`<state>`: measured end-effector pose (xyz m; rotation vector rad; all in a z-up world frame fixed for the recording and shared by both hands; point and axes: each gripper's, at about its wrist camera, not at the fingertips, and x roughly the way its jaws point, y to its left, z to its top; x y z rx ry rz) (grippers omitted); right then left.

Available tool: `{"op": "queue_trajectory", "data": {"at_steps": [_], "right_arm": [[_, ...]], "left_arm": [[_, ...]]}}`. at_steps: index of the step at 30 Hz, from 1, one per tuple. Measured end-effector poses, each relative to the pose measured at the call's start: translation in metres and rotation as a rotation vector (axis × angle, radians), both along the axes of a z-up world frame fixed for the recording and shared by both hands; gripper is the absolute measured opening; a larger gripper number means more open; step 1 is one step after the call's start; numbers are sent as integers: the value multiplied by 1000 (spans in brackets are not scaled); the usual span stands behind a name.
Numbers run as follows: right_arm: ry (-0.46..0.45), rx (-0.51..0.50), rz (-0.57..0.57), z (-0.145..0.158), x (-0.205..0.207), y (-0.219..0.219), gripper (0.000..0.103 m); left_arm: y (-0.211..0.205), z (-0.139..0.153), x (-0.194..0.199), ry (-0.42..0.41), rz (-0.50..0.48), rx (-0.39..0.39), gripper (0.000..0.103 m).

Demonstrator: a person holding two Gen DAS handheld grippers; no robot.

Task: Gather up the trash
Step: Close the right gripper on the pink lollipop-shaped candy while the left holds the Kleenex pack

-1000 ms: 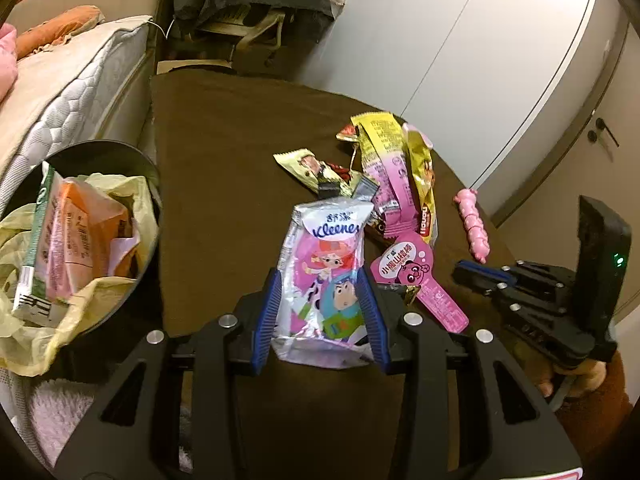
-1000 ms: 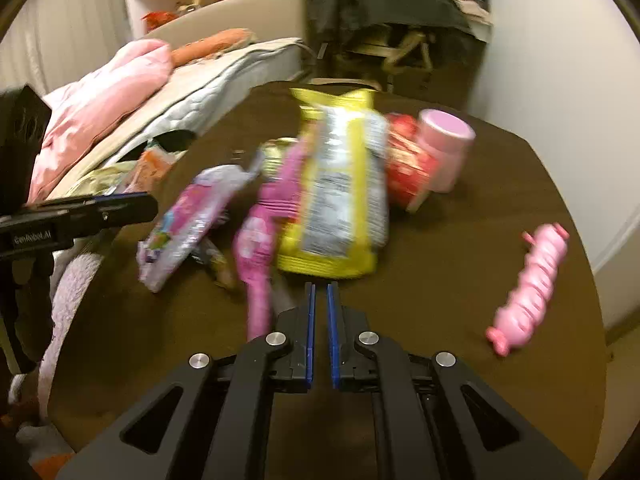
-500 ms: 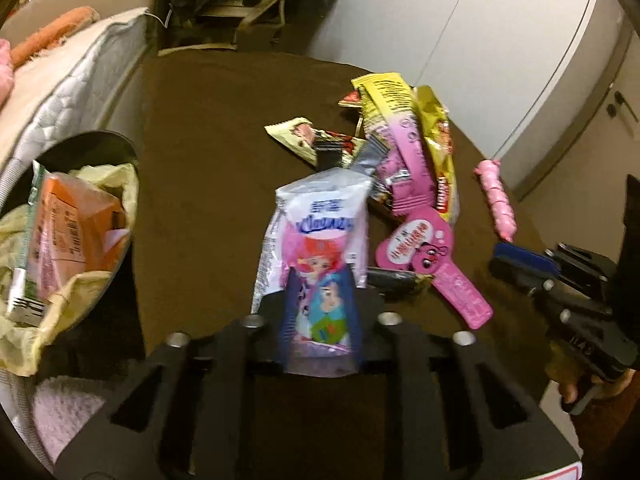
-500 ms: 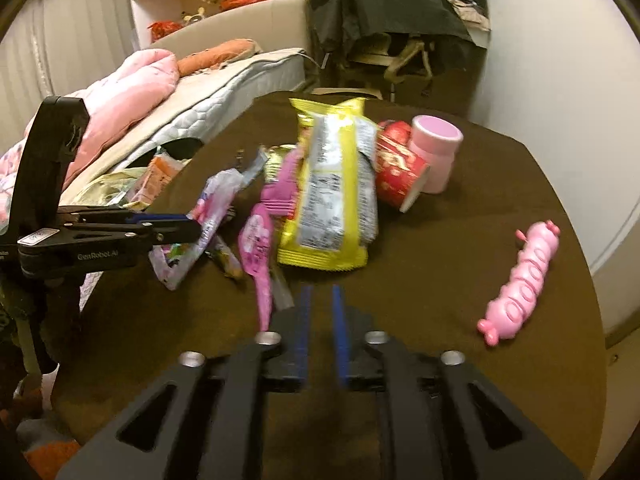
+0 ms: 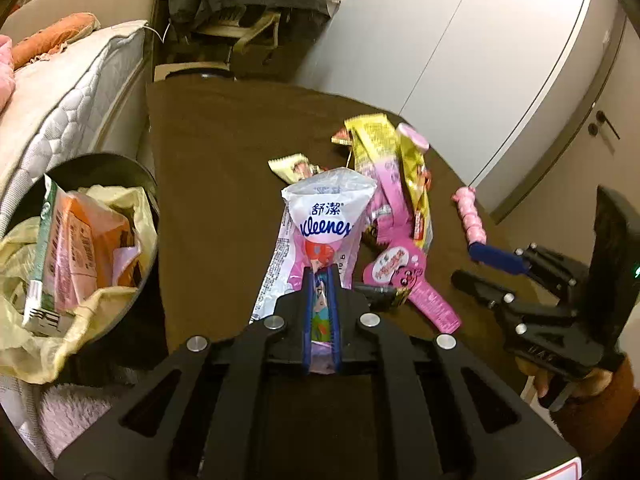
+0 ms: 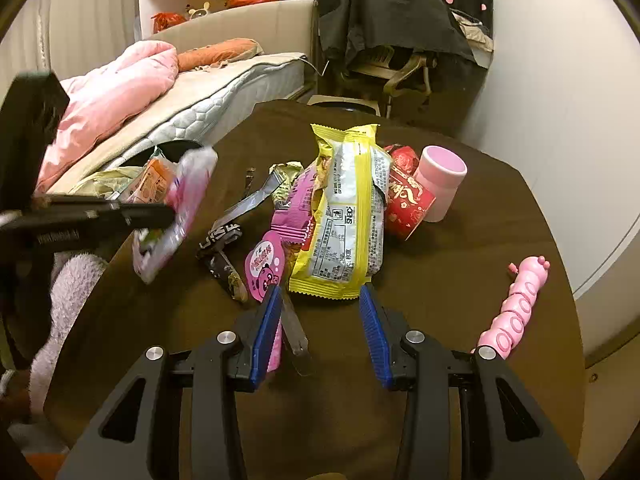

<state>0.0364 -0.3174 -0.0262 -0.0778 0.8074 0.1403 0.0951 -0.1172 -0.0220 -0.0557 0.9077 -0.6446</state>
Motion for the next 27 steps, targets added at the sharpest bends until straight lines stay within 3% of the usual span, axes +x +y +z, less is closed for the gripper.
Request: {"op": "queue_trajectory", "data": {"at_steps": [6,12,23,27], "right_arm": [[0,-1,31,-1,-4,12,38],[-10,69,104,0,-3,25,38],[103,-99,95,-39,25,38,38],[119,-50,81,-39,21,24,38]], "left_arm": [[20,20,5,-46,33,-35,7],[31,20,11,-45,54,-40,7],[33,17,4,-42,47,-39,7],[30,15,1,-42,37,-34,7]]}}
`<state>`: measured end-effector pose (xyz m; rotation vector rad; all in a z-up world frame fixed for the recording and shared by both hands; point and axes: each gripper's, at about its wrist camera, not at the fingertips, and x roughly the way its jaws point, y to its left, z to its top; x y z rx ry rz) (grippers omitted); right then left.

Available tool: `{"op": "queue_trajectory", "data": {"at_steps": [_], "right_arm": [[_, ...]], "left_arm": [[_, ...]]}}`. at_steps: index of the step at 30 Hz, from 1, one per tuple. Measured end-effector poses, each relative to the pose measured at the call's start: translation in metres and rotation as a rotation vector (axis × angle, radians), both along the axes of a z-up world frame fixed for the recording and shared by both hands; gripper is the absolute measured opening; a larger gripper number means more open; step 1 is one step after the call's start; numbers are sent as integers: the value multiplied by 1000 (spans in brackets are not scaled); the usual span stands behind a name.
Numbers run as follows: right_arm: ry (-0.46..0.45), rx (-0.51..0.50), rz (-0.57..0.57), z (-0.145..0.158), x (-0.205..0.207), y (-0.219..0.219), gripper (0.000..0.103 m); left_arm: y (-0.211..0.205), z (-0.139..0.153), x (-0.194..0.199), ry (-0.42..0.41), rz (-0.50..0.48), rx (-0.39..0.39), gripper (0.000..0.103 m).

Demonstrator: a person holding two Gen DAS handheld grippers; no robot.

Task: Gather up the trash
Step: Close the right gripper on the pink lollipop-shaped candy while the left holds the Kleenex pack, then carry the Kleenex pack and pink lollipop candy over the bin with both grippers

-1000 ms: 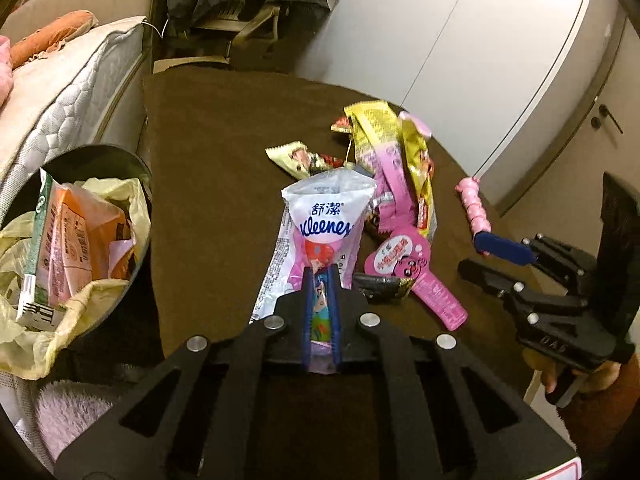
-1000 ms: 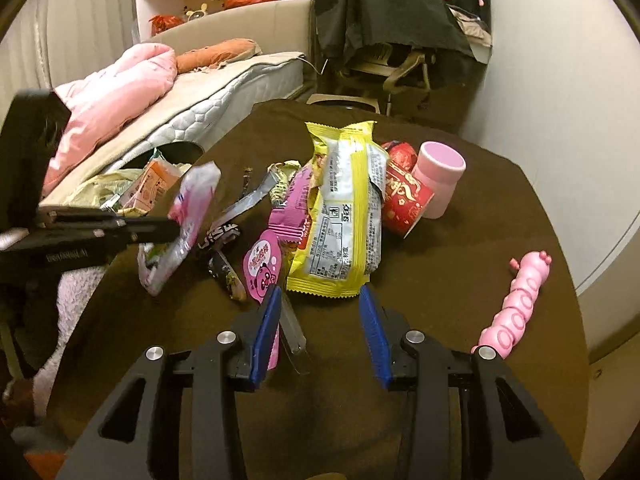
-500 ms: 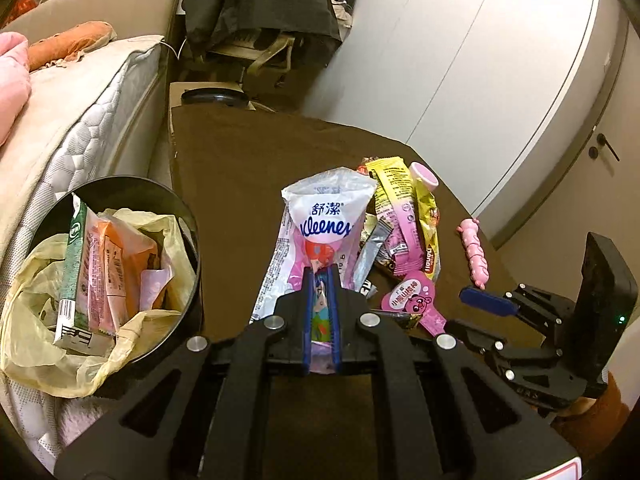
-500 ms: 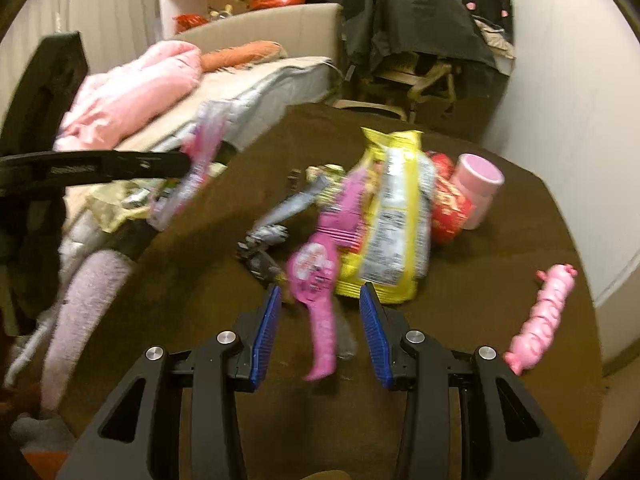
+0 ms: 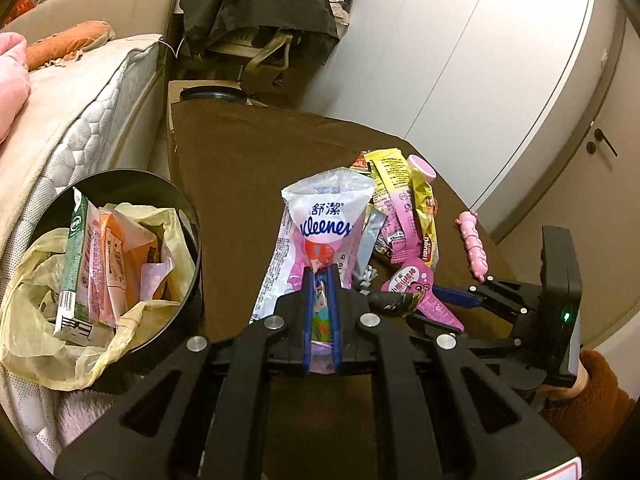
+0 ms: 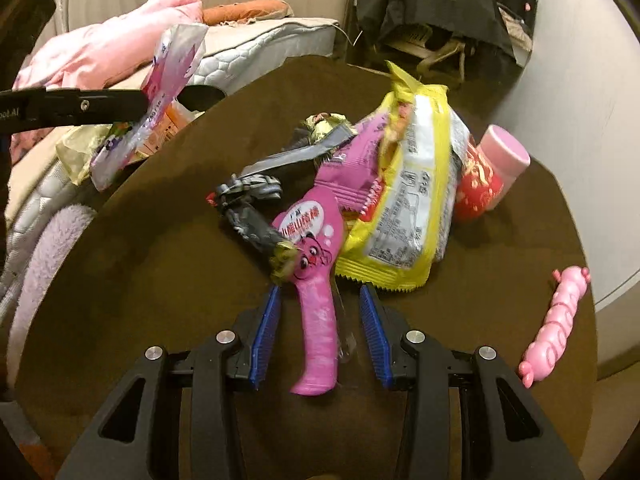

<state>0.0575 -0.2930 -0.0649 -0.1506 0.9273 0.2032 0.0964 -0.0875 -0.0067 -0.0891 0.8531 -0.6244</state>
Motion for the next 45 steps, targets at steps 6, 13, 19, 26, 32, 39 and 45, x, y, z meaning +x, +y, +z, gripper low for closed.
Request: {"op": "queue_trajectory", "data": {"at_steps": [6,13,19,26,32,39,45], "right_arm": [[-24,47,-40,9,-5,-19,15],[-118,84,-71,47,-22,-29,15],[-176,119,-74,80,-22,-27,15],[-228,148,-50,107,-9,-6,15],[-246,157,-4,118,3,23,15],[-225,186,49,121,30,59,15],[-182,171,90,112,53,95,15]], "left_arm": [[-1,-1,-3,5,-7,-8,7],[-2,5,-8,-12,-8,-10,7],[2,20,-13,-53,-1,-11,7],[18,42,-19,-110,25,0,7],[44,53,-17,-131,76,-3,7],[86,41,-5,-102,180,39,7],[140,29,3,-66,275,29,7]]}}
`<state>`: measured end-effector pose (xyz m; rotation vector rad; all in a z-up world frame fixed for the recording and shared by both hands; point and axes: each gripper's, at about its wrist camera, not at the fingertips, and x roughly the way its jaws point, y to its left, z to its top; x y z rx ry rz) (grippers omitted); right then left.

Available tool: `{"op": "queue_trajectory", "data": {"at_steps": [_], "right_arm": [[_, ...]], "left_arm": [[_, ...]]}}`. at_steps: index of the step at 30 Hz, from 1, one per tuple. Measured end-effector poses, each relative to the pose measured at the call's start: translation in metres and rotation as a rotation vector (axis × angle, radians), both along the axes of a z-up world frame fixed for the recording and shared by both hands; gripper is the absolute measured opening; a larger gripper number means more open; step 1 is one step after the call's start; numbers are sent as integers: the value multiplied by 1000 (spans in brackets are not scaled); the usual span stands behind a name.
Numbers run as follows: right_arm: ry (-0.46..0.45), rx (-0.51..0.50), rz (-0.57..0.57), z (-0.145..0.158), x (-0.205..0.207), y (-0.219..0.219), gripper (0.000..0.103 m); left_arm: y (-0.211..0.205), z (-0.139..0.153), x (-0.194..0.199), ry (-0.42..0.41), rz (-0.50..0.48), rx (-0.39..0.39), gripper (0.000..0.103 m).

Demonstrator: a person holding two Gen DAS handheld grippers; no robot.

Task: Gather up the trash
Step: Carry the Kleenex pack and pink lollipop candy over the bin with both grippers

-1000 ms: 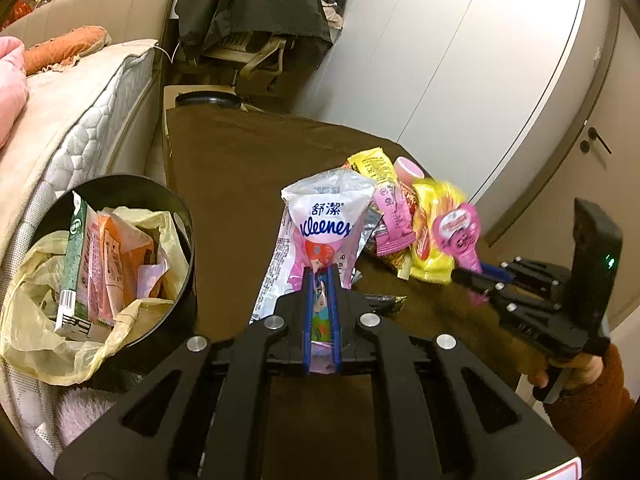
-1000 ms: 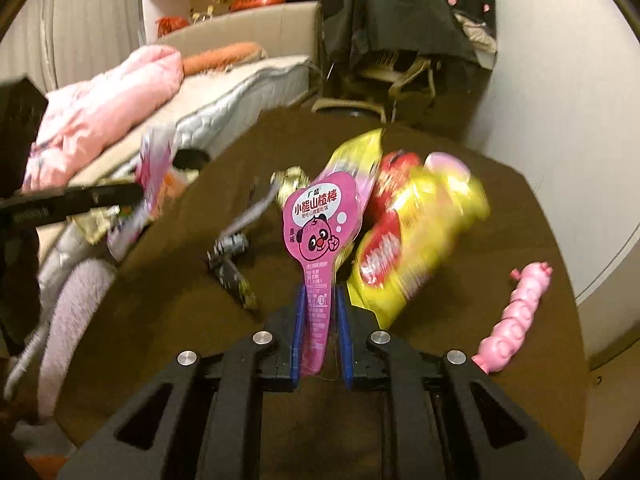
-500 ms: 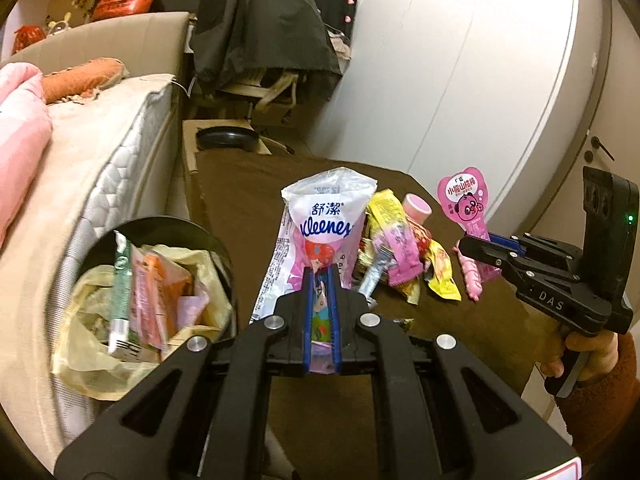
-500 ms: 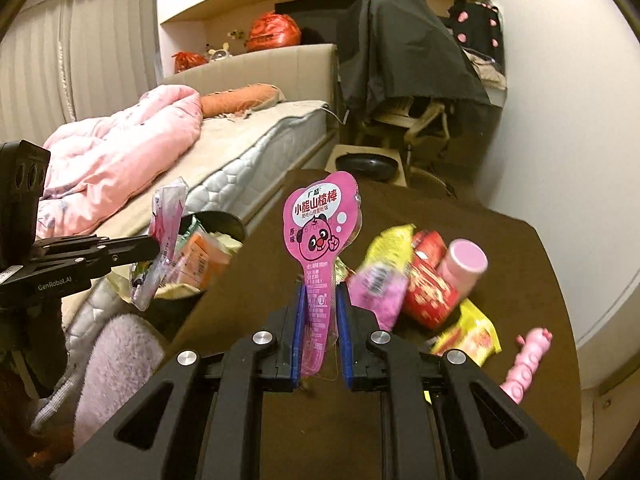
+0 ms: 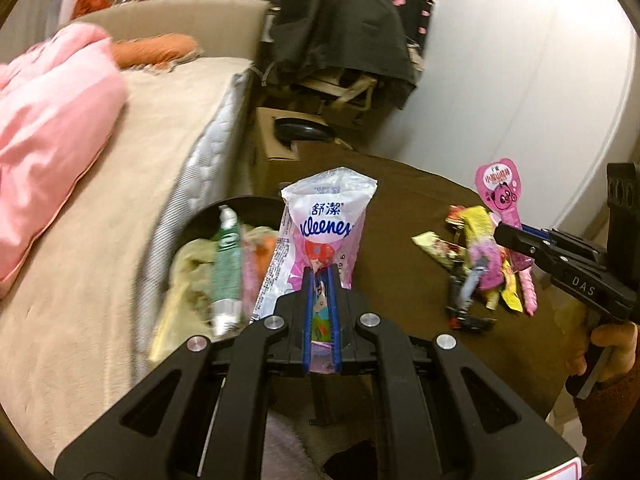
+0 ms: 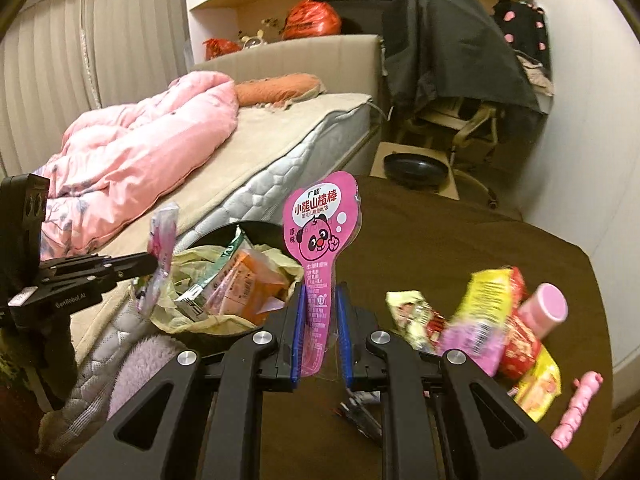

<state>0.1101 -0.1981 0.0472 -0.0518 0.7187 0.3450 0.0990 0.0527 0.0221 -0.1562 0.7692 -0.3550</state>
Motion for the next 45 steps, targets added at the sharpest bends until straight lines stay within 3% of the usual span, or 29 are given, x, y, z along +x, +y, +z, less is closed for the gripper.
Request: {"op": "queue_trajectory", "data": {"at_steps": [5,11,19,29,34,39,45], "right_arm": [[16,-23,34,-8,15,27,15],[47,-12,75,-21,32,54,15],[82,15,149,-35,41,82,15],[97,31,152,-47,61,79,15],[129,28,156,-58,74,72,15],[192,4,215,-77,91,83,15],[238,14,233,-96,114,92,15]], "left_arm": [[28,-9,3,17,37,-8,7],[58,-21,9,35,40,-84,7],[70,-35,27,80,26,-134,7],[53,-48,45,135,-18,-79,7],[23,-66,72,171,-34,64,7],[10,-88,99,225,-47,148,7],[17,-101,109,249,-57,132,7]]}}
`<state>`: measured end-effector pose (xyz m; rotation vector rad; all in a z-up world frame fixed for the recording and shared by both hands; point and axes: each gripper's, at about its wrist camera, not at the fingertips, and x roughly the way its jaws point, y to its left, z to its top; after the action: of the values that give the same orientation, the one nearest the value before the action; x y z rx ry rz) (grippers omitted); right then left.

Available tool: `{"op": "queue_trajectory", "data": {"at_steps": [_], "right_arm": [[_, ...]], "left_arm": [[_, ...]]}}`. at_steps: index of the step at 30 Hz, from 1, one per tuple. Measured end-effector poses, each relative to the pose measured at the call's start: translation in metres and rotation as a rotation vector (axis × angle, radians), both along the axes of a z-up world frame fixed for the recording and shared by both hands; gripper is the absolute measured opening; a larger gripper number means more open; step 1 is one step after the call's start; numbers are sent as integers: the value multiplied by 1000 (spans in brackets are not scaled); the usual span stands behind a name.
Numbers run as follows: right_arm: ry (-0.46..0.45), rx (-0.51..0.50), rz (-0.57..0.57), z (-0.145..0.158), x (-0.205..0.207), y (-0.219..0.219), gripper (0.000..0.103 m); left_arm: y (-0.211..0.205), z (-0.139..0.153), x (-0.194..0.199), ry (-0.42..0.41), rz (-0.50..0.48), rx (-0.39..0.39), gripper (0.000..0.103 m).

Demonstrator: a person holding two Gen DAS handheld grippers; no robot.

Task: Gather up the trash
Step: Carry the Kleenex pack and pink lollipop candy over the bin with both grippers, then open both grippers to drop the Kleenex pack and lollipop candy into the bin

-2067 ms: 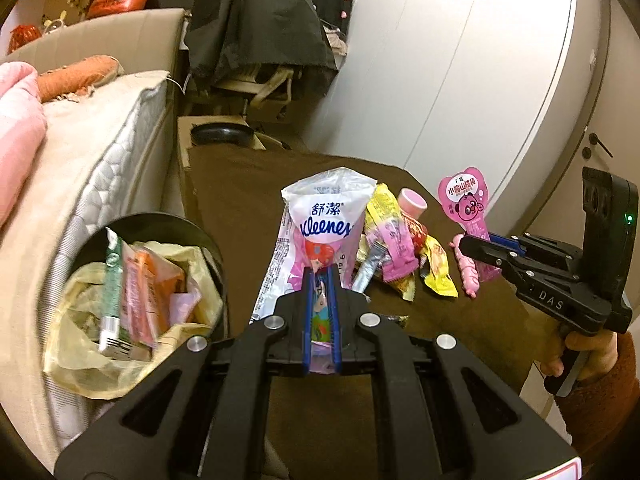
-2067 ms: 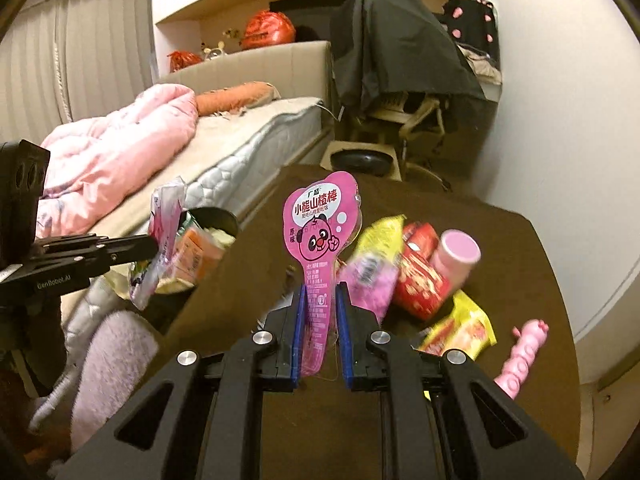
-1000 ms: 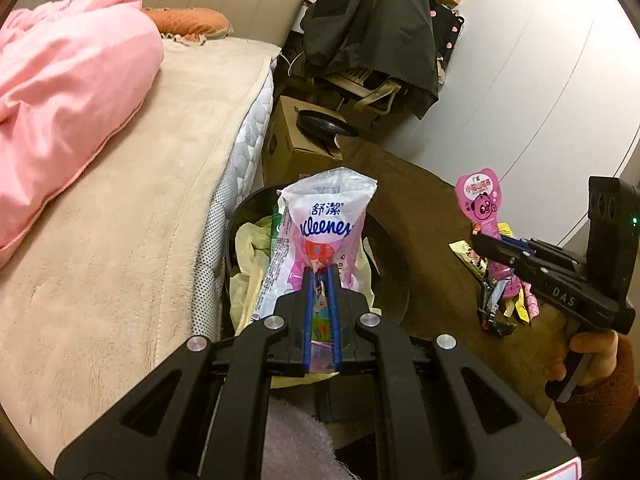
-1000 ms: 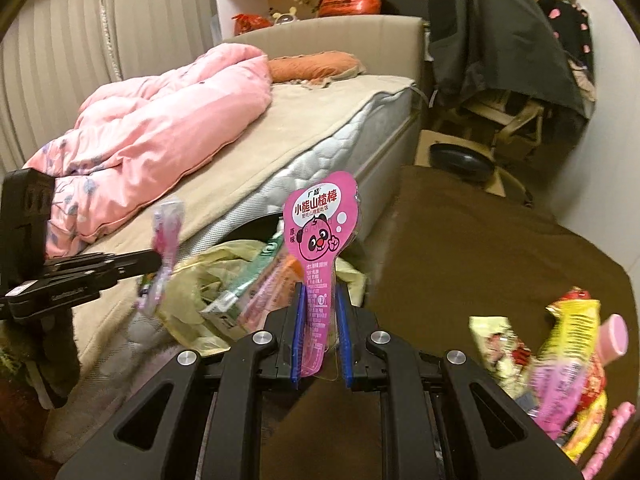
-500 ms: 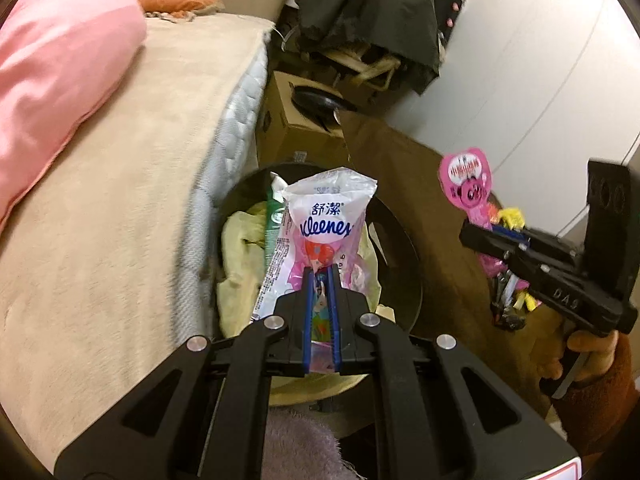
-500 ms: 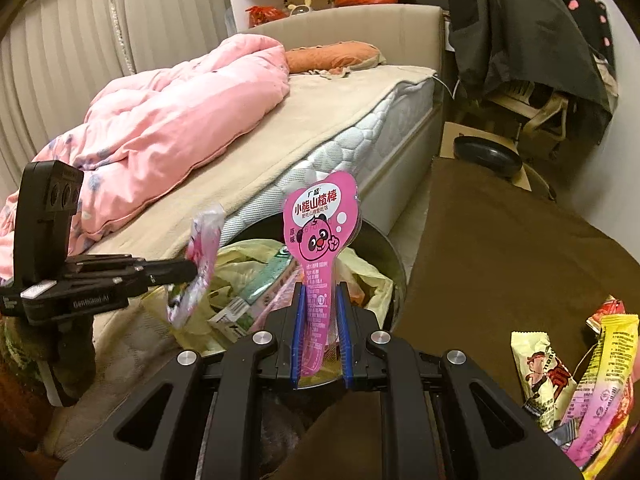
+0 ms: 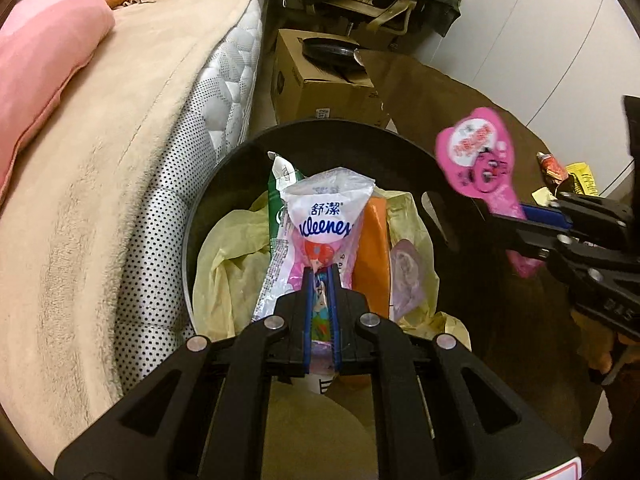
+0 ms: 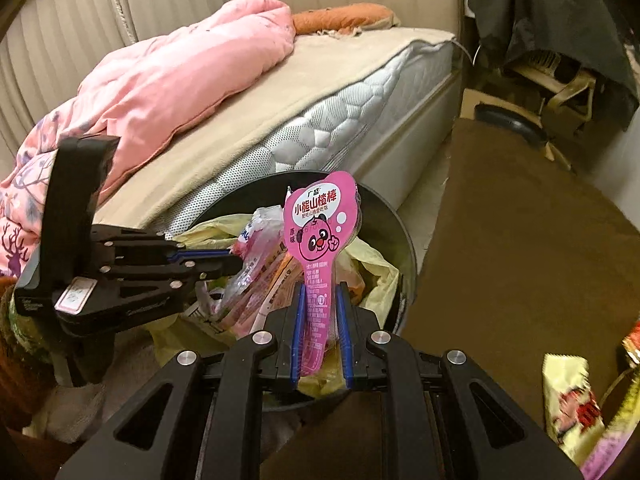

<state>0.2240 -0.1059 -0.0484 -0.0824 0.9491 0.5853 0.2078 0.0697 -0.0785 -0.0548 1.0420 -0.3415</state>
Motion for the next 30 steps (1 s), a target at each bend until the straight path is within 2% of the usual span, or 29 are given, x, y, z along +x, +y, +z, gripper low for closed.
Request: {"op": "queue_trajectory", "data": {"at_steps": [9,11,12,15,17,18,19,23,27,30], "right_arm": [[40,18,28,-17,11,13,15],[43,20,22,-19,12,14,15],[48,24,20,-20,12,15,15],[61,32,24,-20,11,16,16],[57,24,24,-20,10,19,23],[60,31,28,-19,10,20,32],[62,36,28,-19,10,20,36],[61,40,20,-17,9,21,38],[44,47,7,-10,4,18,44],[26,55,-10,-1,-1,11,44]], "left_arm": [[14,9,-8,-8,2,-44,10],[17,9,-10,-4,6,-56,14],[19,9,-12,-3,9,-64,20],[24,12,-14,4,16,-100,28],[29,17,-15,-5,26,-105,30],[32,20,-16,-14,35,-106,30],[33,23,-17,-23,45,-107,31],[42,32,-22,-51,87,-115,34],[47,37,-27,-65,109,-112,35],[49,43,-30,-77,114,-99,35]]}}
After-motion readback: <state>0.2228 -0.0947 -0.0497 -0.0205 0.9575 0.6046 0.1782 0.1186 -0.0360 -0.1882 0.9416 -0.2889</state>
